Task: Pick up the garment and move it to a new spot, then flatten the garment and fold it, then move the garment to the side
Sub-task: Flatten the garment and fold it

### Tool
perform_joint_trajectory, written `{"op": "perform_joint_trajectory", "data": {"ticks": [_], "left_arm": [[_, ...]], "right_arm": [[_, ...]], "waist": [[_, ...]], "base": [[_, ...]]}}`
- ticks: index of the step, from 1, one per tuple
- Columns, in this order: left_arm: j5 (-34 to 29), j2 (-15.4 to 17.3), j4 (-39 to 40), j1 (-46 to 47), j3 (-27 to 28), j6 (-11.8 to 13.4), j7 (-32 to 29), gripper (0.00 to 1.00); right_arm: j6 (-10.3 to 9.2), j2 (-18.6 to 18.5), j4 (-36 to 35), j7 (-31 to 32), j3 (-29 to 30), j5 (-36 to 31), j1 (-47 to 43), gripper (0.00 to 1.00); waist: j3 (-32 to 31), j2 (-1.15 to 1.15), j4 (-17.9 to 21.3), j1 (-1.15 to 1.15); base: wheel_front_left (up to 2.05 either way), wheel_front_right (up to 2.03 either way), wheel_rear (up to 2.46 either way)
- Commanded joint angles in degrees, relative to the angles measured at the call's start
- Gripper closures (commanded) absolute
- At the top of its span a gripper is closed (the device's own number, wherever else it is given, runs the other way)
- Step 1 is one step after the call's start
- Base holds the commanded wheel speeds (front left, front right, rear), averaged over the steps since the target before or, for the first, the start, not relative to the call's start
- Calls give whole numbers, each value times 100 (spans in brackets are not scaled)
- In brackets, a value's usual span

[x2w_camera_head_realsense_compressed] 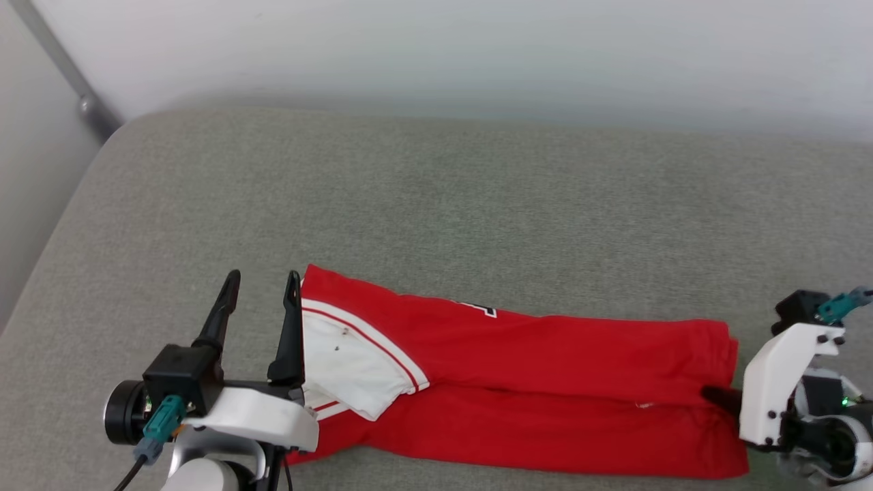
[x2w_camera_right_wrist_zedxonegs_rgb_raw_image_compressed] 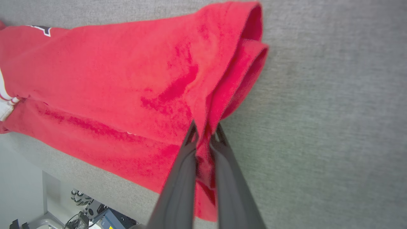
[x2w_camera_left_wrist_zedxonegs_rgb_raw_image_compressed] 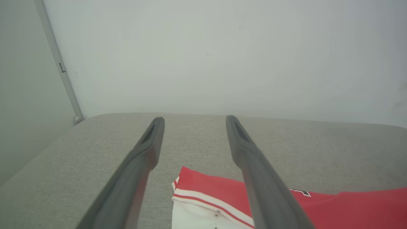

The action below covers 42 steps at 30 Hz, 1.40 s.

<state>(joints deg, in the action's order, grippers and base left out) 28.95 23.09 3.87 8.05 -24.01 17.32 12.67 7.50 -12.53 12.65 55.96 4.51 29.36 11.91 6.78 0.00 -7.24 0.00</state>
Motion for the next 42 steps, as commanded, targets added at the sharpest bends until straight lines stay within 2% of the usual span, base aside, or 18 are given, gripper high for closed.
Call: {"op": "perform_joint_trajectory", "data": {"ticks": [1,4,5,10,15,18,23,27,31,39,42], "left_arm": [[-40,43,32,-83,-1,52,-28,0],[-49,100,66,-196,42,146,-71,0],[-53,121,106,-274,66,234,-90,0],[-74,128,135,-334,45,290,-96,0],[-102,122,108,-339,-2,288,-44,0],[-121,132,91,-338,-25,276,-35,0],[-104,127,62,-340,-54,263,-49,0],[-87,99,57,-231,-85,223,-64,0],[-65,78,60,-165,-89,227,-72,0],[-86,-19,-35,31,-261,122,-112,0],[-62,-73,-102,85,-293,83,-107,0]], "right_arm": [[-2,-93,-75,9,9,40,88,100],[-2,-305,-203,46,101,53,80,100],[-2,-467,-326,159,388,-1,19,100],[-2,-725,-527,426,1288,-266,-43,100],[-2,-827,-632,706,2039,-392,1,100],[-2,-594,-707,936,2217,-210,61,100],[-2,343,-727,1500,2305,580,227,100],[-2,841,-632,1729,2070,1070,291,100],[-2,971,-299,1571,1532,1590,382,100],[-2,965,941,256,-504,2947,807,100],[-1,966,1251,-173,-1146,3241,979,100]], "waist": [[-67,0,87,0],[-146,0,219,0],[-197,0,348,0],[-241,0,486,0],[-285,0,519,0],[-315,0,517,0],[-369,0,473,0],[-328,0,392,0],[-300,0,299,0],[-218,0,15,0],[-207,0,-92,0]], "base": [[0,0,0],[0,0,0],[0,0,0],[0,0,0],[0,0,0],[0,0,0],[0,0,0],[0,0,0],[0,0,0],[0,0,0],[0,0,0]]}}
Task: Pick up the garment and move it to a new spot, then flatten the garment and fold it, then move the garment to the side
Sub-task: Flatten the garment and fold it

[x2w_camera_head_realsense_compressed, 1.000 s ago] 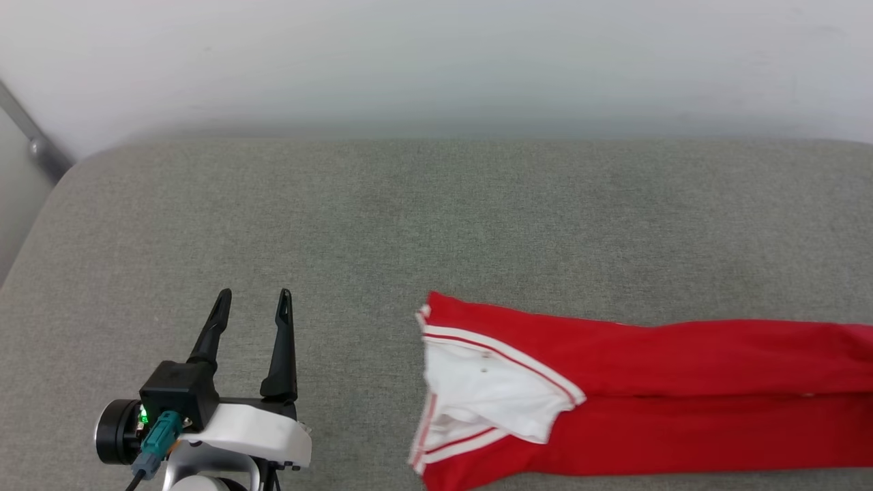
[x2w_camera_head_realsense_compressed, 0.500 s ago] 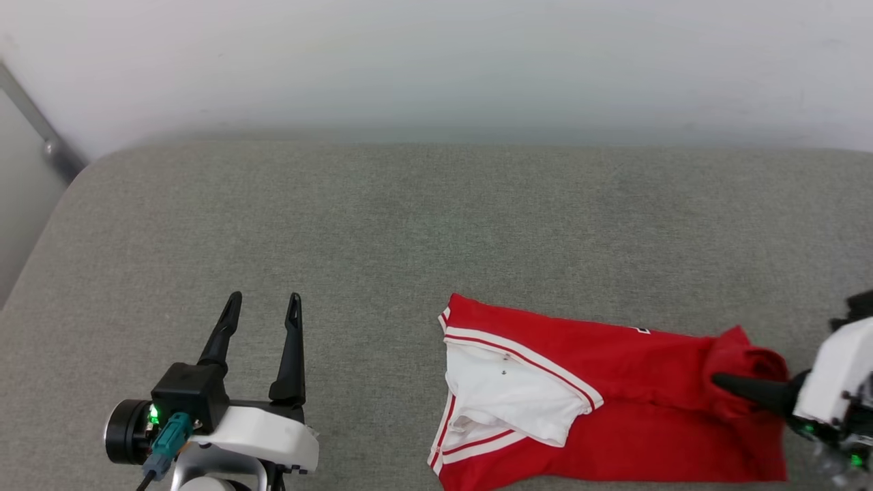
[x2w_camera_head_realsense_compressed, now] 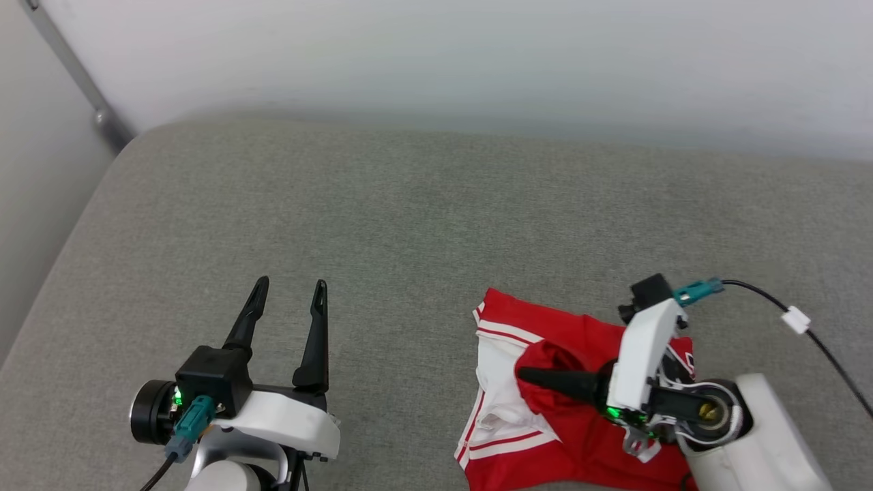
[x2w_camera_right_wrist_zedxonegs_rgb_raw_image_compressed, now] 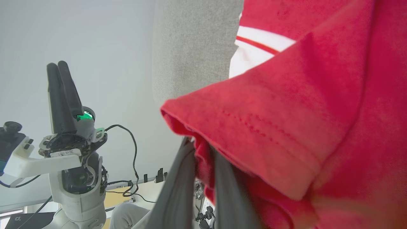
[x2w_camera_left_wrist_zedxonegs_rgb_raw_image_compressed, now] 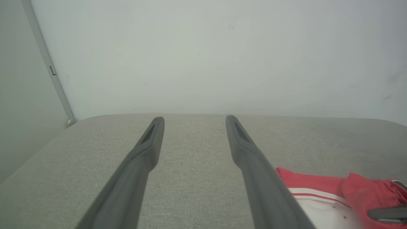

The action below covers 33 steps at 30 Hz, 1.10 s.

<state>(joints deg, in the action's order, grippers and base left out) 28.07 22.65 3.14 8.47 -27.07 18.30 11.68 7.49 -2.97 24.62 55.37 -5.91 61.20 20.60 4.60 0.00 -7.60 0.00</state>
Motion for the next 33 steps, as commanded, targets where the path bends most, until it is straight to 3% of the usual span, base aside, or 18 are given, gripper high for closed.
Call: {"op": "perform_joint_trajectory", "data": {"ticks": [1,4,5,6,7,12,21,27,33], "left_arm": [[36,-39,-46,61,5,-20,-4,0],[47,-59,-93,98,3,-45,34,0],[60,-65,-109,103,6,-45,47,0],[67,-65,-125,107,15,-50,60,0],[76,-67,-144,108,25,-55,67,0],[96,-67,-218,85,63,-56,112,0],[182,-10,-312,-98,234,25,185,0],[224,-2,-391,-235,309,70,240,0],[193,65,-503,-396,382,80,280,0]], "right_arm": [[-1,9,147,-231,-264,152,152,100],[-1,10,405,-610,-680,99,288,100],[-1,9,489,-732,-775,56,330,76],[0,9,554,-807,-880,-3,357,34],[0,10,597,-898,-966,-80,403,0],[0,-72,497,-1018,-1239,-276,539,0],[-1,-1207,-797,-1688,-1793,-1545,453,0],[-1,-1818,-1384,-2904,-1052,-2941,-78,0],[-1,-1664,-1908,-4140,88,-3995,-938,0]], "waist": [[19,0,-88,0],[48,0,-147,0],[56,0,-156,0],[64,0,-160,0],[69,0,-160,0],[57,0,-99,0],[-89,0,310,0],[-218,0,560,0],[-401,0,772,0]], "base": [[0,0,0],[0,0,0],[0,0,0],[0,0,0],[0,0,0],[0,0,0],[0,0,0],[0,0,0],[0,0,0]]}}
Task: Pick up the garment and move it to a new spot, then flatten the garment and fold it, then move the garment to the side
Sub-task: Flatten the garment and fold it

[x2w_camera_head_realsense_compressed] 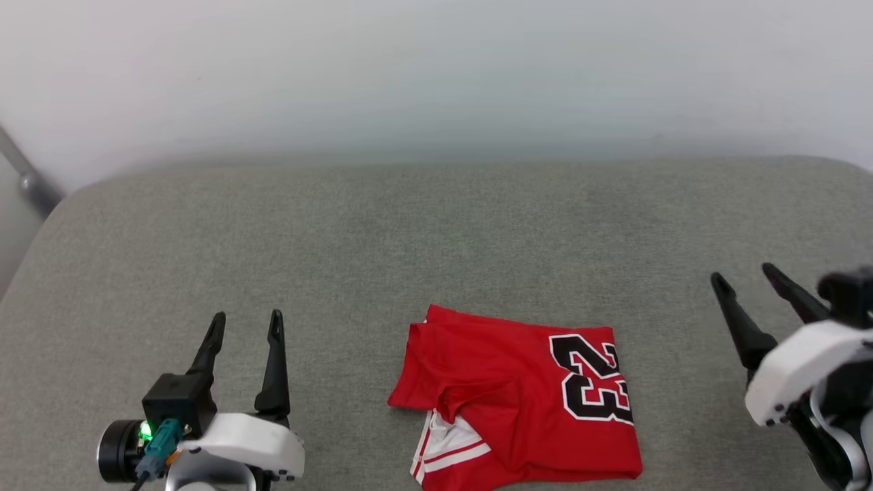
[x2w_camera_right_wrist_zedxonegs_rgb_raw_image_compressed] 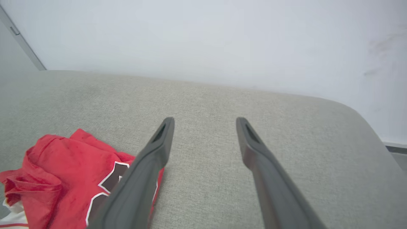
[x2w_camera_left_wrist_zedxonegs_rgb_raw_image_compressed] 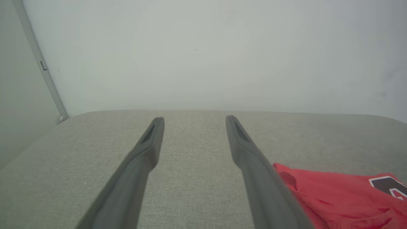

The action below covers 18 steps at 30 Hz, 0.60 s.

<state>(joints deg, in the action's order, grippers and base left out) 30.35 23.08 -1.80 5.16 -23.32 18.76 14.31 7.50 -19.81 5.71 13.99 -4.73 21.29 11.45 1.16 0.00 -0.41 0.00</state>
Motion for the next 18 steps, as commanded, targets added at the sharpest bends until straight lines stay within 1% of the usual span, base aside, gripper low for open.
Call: {"op": "perform_joint_trajectory", "data": {"ticks": [1,5,10,14,18], "left_arm": [[-46,42,-25,-102,23,34,28,0],[-107,99,-40,-248,34,50,55,0],[-126,101,4,-433,62,117,58,0],[-137,118,14,-541,49,154,55,0],[-104,134,29,-616,64,204,25,0]], "right_arm": [[-2,96,-102,-184,138,-109,-175,0],[-2,295,-419,-813,478,-348,-722,0],[-2,571,-738,-1240,539,-461,-1212,0],[-2,730,-904,-1312,576,-493,-1512,0],[-2,862,-997,-1289,589,-506,-1616,0]], "waist": [[-98,0,85,0],[-209,0,178,0],[-311,0,229,0],[-351,0,266,0],[-340,0,301,0]], "base": [[0,0,0],[0,0,0],[0,0,0],[0,0,0],[0,0,0]]}}
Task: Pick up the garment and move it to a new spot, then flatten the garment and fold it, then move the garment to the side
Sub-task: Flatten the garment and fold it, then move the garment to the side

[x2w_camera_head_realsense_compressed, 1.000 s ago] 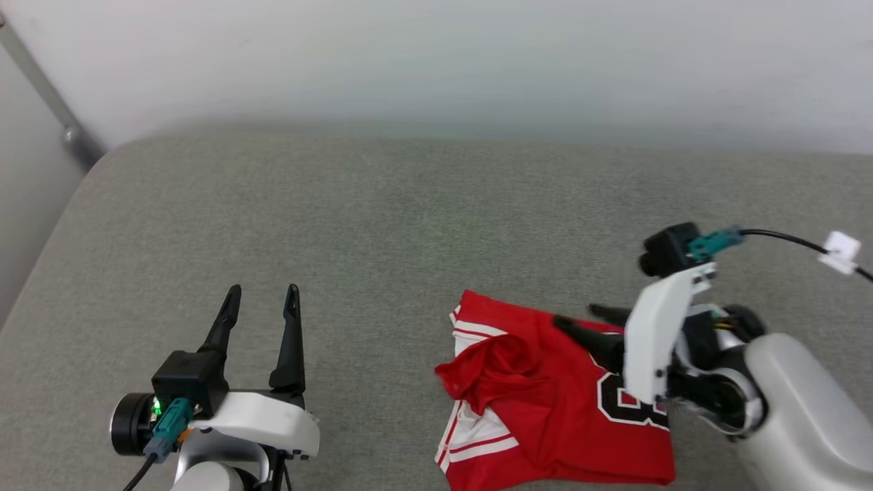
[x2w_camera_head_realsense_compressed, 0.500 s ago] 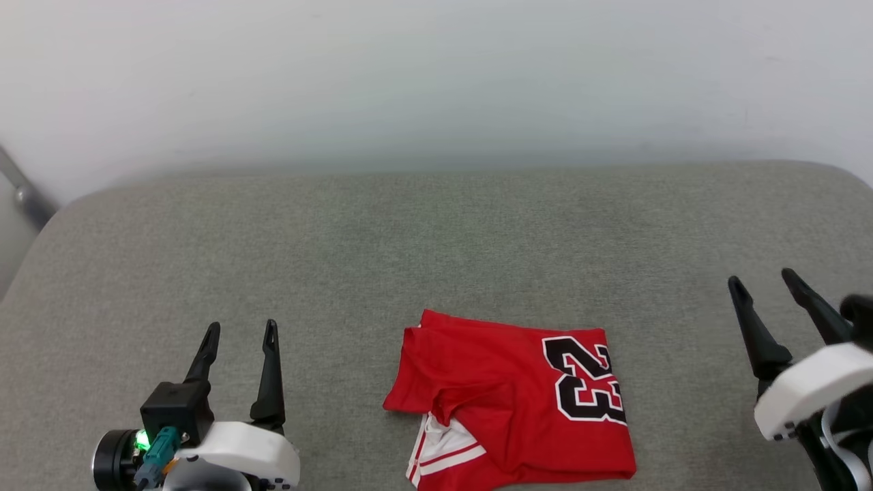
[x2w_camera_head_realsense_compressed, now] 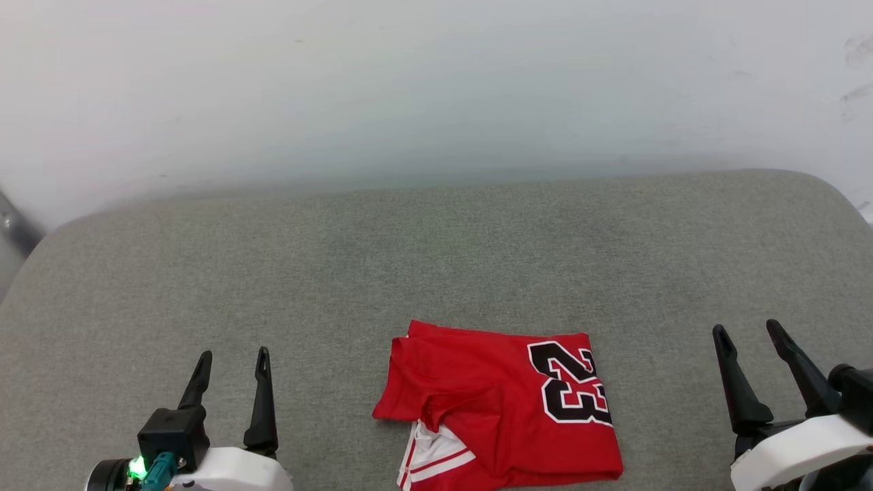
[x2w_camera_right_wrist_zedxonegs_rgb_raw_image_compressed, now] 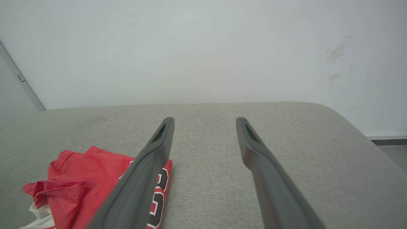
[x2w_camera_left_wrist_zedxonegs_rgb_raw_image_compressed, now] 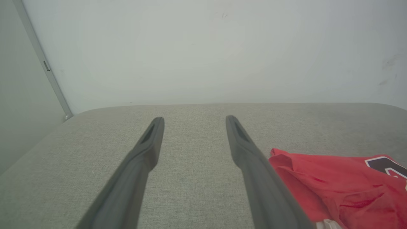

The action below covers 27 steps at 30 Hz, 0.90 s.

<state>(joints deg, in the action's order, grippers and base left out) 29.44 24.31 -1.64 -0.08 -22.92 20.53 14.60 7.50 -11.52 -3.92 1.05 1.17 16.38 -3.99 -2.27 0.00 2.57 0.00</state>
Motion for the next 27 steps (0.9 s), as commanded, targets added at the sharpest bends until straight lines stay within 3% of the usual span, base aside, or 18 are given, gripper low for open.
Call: {"op": "perform_joint_trajectory", "data": {"ticks": [1,11,15,20,27], "left_arm": [[5,13,17,-104,28,27,-13,0],[104,-29,72,-171,59,118,-60,0],[142,-38,90,-167,100,148,-45,0],[129,-88,135,-158,170,162,-7,0],[77,-240,136,-145,239,131,37,0]], "right_arm": [[-2,38,-59,-1,-15,-26,-71,0],[-2,96,-212,121,-67,-65,26,0],[-2,104,-173,373,164,151,38,0],[-2,-220,373,1256,1133,916,161,0],[-2,-601,1598,3240,2061,2151,262,0]], "waist": [[9,0,5,0],[72,0,-52,0],[104,0,-110,0],[144,0,-284,0],[176,0,-643,0]], "base": [[0,0,0],[0,0,0],[0,0,0],[0,0,0],[0,0,0]]}}
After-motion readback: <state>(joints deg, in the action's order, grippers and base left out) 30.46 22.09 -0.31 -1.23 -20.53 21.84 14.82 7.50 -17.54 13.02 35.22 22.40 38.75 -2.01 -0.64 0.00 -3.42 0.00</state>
